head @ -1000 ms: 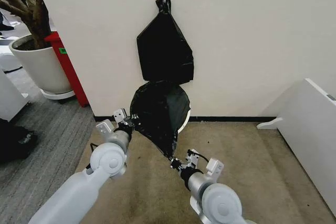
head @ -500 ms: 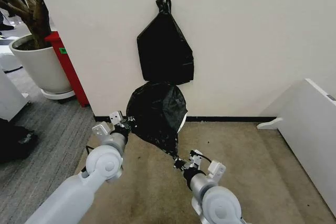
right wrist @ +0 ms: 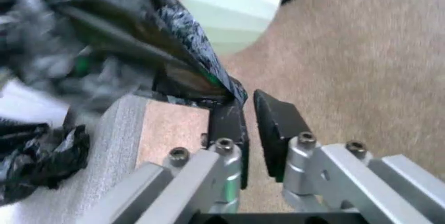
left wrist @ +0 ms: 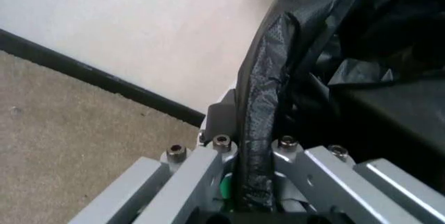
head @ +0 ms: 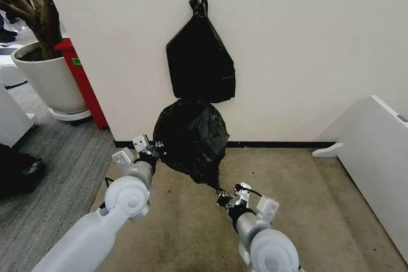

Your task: Place the garbage bag over the trash bin.

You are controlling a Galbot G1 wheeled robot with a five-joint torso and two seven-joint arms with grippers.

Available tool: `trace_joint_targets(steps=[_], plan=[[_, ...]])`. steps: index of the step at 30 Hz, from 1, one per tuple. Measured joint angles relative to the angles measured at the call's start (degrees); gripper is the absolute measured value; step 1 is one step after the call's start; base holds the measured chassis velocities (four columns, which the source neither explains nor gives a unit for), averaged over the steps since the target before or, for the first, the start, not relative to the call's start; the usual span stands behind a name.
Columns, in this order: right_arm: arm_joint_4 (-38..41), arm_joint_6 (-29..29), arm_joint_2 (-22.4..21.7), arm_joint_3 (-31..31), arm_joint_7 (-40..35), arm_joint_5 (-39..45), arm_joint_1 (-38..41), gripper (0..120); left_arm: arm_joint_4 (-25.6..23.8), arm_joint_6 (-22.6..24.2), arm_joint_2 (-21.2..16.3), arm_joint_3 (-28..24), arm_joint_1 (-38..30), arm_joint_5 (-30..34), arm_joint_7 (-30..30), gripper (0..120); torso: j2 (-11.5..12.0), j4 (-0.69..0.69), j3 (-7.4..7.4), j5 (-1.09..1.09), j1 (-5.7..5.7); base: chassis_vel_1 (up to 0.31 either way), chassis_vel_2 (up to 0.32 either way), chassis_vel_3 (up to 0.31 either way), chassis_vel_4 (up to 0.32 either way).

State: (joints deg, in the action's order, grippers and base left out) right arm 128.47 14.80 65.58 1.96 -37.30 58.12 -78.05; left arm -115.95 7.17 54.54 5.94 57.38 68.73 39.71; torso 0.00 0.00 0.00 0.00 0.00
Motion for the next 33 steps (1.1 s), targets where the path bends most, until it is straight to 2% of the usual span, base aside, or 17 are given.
trace_joint_targets(steps=[5,6,11,12,17,18,21,24,25,28,31,33], plan=[[3.4,-0.7,-1.8,-0.2,3.7,-4.6,-2.9,23,0.8,0.1,0.6,0.1,-0.3,1.7,0.7,1,0.0,0.01,0.00,0.00,0.00,0.000,0.000,0.000,0.000],[3.4,-0.7,-1.8,-0.2,3.7,-4.6,-2.9,23,0.8,0.1,0.6,0.1,-0.3,1.7,0.7,1,0.0,0.01,0.00,0.00,0.00,0.000,0.000,0.000,0.000],[6.3,-3.6,-2.7,-1.6,7.8,-8.3,-5.1,46,1.2,0.1,1.1,0.1,-0.2,2.6,1.4,1,0.0,0.00,0.00,-0.01,0.00,0.000,0.000,0.000,0.000],[6.3,-3.6,-2.7,-1.6,7.8,-8.3,-5.1,46,1.2,0.1,1.1,0.1,-0.2,2.6,1.4,1,0.0,0.00,0.00,-0.01,0.00,0.000,0.000,0.000,0.000],[9.0,-5.6,-4.7,-7.0,10.3,-6.1,-3.3,68,1.6,-0.5,0.3,0.2,0.5,1.1,-0.9,1,0.0,0.02,0.00,-0.01,0.00,0.000,0.000,0.000,0.000],[9.0,-5.6,-4.7,-7.0,10.3,-6.1,-3.3,68,1.6,-0.5,0.3,0.2,0.5,1.1,-0.9,1,0.0,0.02,0.00,-0.01,0.00,0.000,0.000,0.000,0.000],[9.1,-4.5,-7.4,-12.0,11.6,0.4,2.9,79,2.2,-2.3,-0.5,0.2,1.9,-1.2,-6.1,1,0.0,0.00,0.00,-0.02,0.00,0.000,0.000,0.000,0.000],[7.1,-1.8,-9.6,-17.3,14.3,10.3,9.2,92,3.7,-5.2,-0.9,0.4,3.7,-2.8,-14.0,1,0.0,-0.02,0.01,-0.01,0.00,0.000,0.000,0.000,0.000],[7.1,-1.8,-9.6,-17.3,14.3,10.3,9.2,92,3.7,-5.2,-0.9,0.4,3.7,-2.8,-14.0,1,0.0,-0.02,0.01,-0.01,0.00,0.000,0.000,0.000,0.000],[4.0,1.8,-11.1,-22.5,15.0,25.0,13.4,99,4.7,-6.9,-1.6,0.5,5.2,-4.7,-20.3,1,0.0,0.00,0.01,-0.01,0.00,0.000,0.000,0.000,0.000],[-1.1,5.5,-12.2,-25.6,16.0,34.6,16.4,100,4.3,-7.6,-2.6,0.2,5.8,-4.9,-22.4,1,0.0,0.01,0.01,0.00,0.00,0.000,0.000,0.000,0.000],[-3.5,7.2,-12.8,-26.1,17.0,37.0,17.7,100,4.0,-7.6,-3.0,0.1,5.8,-5.1,-22.7,1,0.0,0.00,0.01,-0.02,0.00,0.000,0.000,0.000,0.000]])
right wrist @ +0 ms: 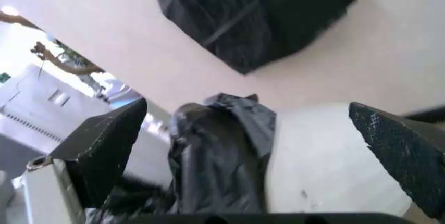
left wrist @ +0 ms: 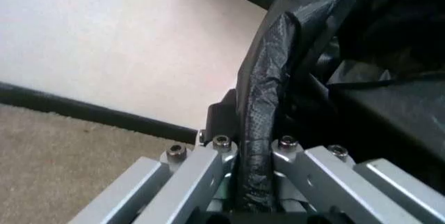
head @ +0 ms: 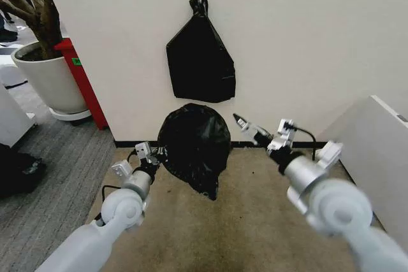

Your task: Place the garbage bag over the trash bin.

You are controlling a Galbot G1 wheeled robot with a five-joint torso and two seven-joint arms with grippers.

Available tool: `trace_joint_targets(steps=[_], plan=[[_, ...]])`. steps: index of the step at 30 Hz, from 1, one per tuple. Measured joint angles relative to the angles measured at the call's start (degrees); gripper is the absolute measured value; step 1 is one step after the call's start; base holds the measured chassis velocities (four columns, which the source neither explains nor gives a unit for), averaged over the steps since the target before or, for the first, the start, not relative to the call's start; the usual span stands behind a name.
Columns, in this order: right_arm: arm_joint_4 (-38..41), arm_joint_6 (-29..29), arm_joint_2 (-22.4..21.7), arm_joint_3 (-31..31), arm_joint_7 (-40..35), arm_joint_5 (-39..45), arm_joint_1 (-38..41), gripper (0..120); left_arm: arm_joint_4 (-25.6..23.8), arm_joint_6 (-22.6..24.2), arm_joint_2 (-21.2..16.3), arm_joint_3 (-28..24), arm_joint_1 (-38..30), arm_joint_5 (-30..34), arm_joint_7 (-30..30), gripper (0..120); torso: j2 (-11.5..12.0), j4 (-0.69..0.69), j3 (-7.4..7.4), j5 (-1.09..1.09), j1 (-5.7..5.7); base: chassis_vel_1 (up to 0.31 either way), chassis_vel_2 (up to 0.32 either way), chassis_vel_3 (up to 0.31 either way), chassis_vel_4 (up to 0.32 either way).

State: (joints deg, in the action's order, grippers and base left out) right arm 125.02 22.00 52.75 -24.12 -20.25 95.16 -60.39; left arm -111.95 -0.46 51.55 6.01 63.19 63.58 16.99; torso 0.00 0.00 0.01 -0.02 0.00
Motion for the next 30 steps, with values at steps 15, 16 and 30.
trace_joint_targets(steps=[15,16,30], plan=[[-15.1,12.4,-12.1,14.1,15.4,6.4,19.2,100,-4.1,0.0,-3.7,-0.3,1.6,-3.3,-1.5,1,0.0,0.00,0.00,0.02,0.00,0.000,0.000,0.000,0.000],[-15.1,12.4,-11.3,15.1,15.2,6.3,20.3,100,-4.2,0.0,-3.8,-0.2,1.9,-3.6,-1.4,1,0.0,0.00,0.00,0.02,0.00,0.000,0.000,0.000,0.000],[-16.6,12.3,-7.9,20.3,11.4,6.0,23.8,100,-5.5,0.2,-4.2,0.1,2.5,-4.0,-0.9,1,0.0,0.00,-0.01,0.02,0.00,0.000,0.000,0.000,0.000]])
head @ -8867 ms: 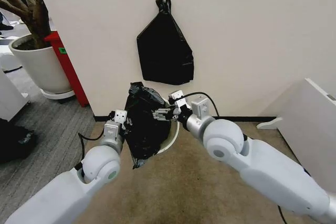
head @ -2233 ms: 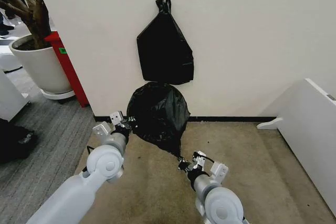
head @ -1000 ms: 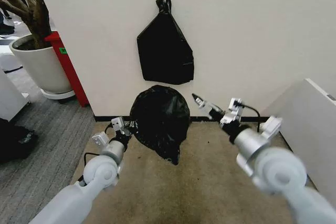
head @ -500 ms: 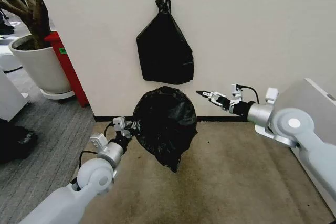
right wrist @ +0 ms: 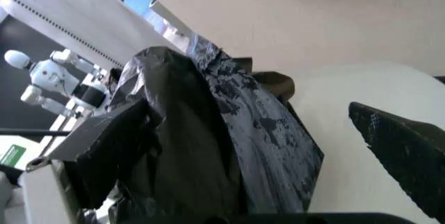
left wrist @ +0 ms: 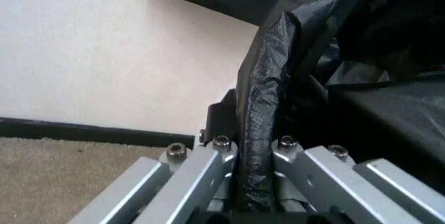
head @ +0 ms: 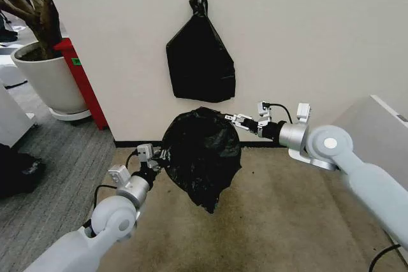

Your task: Place the garbage bag over the trash bin.

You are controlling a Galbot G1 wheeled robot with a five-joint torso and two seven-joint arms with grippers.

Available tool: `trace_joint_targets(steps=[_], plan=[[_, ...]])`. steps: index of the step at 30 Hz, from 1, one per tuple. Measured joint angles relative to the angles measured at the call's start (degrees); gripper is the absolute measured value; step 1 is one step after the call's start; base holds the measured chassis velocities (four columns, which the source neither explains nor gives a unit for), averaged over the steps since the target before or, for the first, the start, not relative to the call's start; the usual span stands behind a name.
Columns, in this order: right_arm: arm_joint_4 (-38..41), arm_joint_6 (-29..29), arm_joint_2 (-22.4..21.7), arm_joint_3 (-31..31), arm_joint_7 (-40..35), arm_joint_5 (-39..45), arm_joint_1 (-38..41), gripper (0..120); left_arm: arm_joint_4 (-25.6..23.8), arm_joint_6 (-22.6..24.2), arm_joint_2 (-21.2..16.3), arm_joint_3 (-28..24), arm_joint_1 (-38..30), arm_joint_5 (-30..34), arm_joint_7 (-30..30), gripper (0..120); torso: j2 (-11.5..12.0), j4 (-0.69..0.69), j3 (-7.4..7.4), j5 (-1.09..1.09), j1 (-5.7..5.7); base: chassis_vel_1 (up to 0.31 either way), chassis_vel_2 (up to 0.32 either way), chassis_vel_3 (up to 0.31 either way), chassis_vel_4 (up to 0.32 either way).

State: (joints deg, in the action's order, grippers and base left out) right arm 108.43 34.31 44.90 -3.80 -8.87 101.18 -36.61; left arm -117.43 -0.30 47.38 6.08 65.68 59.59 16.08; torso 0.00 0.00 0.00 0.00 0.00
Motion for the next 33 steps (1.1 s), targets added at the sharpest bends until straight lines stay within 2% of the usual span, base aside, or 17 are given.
trace_joint_targets(steps=[9,33], plan=[[-0.9,0.3,1.1,-3.4,-7.5,10.4,0.4,100,0.0,0.0,0.0,0.0,0.6,-0.2,-0.1,1,0.0,0.00,0.00,0.01,0.00,0.000,0.000,0.000,0.000],[-1.0,1.1,0.2,-1.4,-4.9,5.8,-2.1,100,-0.4,0.1,-0.2,0.0,0.5,-0.3,0.2,1,0.0,0.00,0.00,0.00,-0.01,0.000,0.000,0.000,0.000]])
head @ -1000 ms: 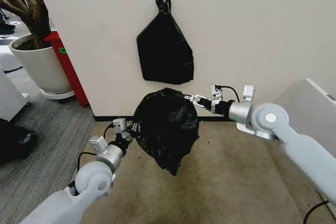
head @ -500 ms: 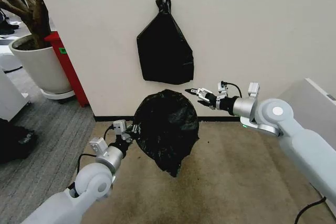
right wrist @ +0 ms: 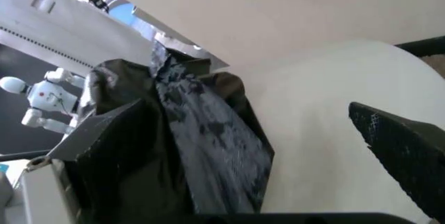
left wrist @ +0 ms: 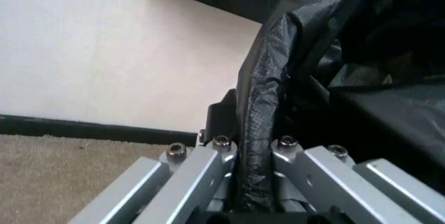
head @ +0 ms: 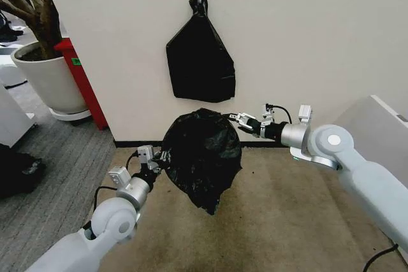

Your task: Place the garbage bag over the trash bin.

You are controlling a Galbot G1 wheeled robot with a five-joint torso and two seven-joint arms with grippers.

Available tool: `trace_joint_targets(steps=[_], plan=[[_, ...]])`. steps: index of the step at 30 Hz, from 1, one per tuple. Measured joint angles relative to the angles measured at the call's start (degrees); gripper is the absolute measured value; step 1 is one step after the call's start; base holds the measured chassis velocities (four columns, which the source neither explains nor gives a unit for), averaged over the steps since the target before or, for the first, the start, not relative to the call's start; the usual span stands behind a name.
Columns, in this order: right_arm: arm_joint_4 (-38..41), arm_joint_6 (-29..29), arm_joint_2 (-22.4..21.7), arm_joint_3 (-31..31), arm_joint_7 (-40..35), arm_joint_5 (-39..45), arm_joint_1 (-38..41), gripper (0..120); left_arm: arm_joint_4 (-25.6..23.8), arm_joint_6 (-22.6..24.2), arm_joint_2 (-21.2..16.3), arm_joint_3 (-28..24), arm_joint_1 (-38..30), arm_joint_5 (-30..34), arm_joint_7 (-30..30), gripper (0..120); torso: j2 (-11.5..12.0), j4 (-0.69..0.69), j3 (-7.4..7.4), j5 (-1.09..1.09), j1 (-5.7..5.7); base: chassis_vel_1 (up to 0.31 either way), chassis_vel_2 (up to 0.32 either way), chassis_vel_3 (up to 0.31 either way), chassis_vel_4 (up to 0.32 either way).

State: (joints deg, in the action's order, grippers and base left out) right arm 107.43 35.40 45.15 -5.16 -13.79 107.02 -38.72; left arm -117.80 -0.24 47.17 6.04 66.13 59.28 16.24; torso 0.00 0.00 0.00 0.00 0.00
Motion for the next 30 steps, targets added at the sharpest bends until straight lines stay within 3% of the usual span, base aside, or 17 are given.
trace_joint_targets(steps=[8,18,30], plan=[[-1.4,0.0,0.5,0.8,0.3,-1.7,0.1,100,-0.9,0.0,-0.2,0.0,0.3,0.0,0.0,1,0.0,0.00,0.00,0.00,0.00,0.000,0.000,0.000,0.000],[-10.5,-1.1,3.5,4.2,5.0,-12.7,2.8,100,-2.4,0.0,-0.3,0.1,1.9,-0.2,-0.2,1,0.0,0.00,0.00,0.00,0.00,0.000,0.000,0.000,0.000],[-19.9,-7.7,7.1,9.8,16.4,-25.4,5.2,100,-4.0,-0.1,-0.3,0.2,3.4,-0.4,-0.3,1,0.0,-0.01,0.00,0.00,0.00,0.000,0.000,0.000,0.000]])
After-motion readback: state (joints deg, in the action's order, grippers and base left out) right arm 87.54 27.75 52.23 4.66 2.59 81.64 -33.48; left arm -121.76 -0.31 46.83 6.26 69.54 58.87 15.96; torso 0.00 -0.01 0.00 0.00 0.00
